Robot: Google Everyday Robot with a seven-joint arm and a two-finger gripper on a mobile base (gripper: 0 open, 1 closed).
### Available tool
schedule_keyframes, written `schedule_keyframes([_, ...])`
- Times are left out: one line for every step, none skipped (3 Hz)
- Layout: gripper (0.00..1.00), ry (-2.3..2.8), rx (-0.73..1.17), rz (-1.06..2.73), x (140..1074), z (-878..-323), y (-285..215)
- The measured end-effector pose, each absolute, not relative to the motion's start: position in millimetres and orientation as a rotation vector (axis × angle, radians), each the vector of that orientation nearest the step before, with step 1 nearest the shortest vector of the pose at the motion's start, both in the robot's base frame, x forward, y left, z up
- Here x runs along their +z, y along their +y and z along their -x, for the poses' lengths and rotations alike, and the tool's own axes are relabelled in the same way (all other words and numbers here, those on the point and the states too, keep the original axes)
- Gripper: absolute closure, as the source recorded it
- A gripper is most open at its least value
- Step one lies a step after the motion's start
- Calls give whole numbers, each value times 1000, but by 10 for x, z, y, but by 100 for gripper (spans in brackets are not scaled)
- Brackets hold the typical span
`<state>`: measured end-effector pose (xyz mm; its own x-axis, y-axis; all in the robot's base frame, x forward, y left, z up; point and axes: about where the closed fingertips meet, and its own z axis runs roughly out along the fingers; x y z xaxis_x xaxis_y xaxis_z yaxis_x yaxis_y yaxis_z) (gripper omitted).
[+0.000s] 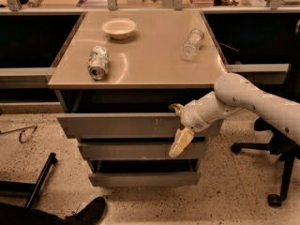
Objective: Open top drawer
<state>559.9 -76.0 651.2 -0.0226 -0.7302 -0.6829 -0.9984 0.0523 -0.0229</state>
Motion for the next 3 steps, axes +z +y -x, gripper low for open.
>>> schedule_keyframes([0, 1807, 659, 1731, 6511, -5598, -759])
schedule_keyframes([0, 1816, 666, 1741, 6523, -5555, -742])
schedule_keyframes([0, 1839, 680, 1751, 6531, -5367, -731])
